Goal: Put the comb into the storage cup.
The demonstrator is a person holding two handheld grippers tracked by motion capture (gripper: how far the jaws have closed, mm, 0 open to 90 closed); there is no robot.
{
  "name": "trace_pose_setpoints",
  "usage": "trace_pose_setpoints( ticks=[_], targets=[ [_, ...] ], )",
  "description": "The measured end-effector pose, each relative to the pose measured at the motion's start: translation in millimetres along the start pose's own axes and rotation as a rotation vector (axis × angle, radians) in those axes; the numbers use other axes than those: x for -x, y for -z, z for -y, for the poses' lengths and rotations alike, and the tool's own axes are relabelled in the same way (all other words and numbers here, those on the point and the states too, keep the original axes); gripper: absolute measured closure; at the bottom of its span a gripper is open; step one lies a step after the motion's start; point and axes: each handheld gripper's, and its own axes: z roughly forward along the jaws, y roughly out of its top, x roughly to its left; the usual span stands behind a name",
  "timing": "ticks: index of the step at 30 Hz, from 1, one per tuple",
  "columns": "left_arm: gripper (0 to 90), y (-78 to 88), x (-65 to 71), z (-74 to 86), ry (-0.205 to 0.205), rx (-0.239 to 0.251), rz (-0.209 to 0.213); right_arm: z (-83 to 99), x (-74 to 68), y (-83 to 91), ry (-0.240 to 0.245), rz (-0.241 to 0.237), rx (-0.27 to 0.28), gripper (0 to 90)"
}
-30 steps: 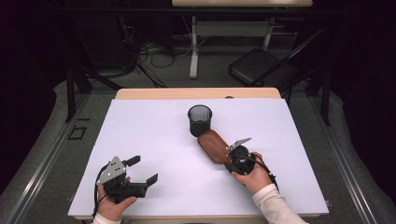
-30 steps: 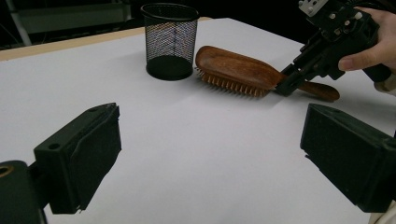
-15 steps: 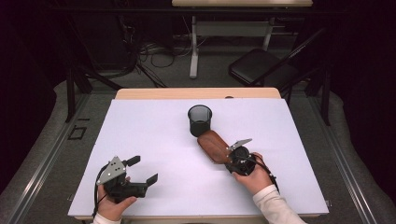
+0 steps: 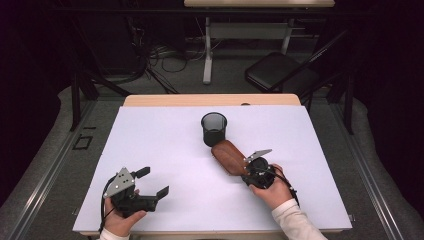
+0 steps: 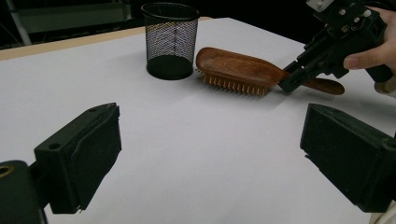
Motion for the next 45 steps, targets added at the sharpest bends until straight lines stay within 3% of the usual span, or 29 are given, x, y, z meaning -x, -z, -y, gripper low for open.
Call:
trace_pose_setpoints(
  ticks=[7,19,28,33,39,45],
  targets=[
    [5.3,0.1,-0.2,0.0,0.0,0.001,0.0,0.2,0.5,3.7,-0.004,-0.005,0.011,72.3],
    [5.4,-0.5,0.5,0.0,0.001,-0.006,-0.003,0.0,-3.9,17.7,0.008,-0.029,0.078,72.4],
    [5.3,-4.5,-1.3,-2.8,0.032,-0.011,0.013,-2.6,-10.5,30.5,0.044,-0.04,0.16,72.3],
    [5.3,-11.0,-3.0,-11.4,0.055,-0.012,0.031,-3.5,-17.1,38.2,0.072,-0.048,0.211,72.3],
    [5.3,-18.9,-0.8,-25.4,0.054,-0.032,0.025,-4.5,-21.8,48.1,0.097,-0.047,0.273,72.3],
    [8.5,-27.4,0.6,-41.9,0.071,-0.064,0.06,-4.6,-24.3,51.6,0.108,-0.056,0.301,72.4]
  ],
)
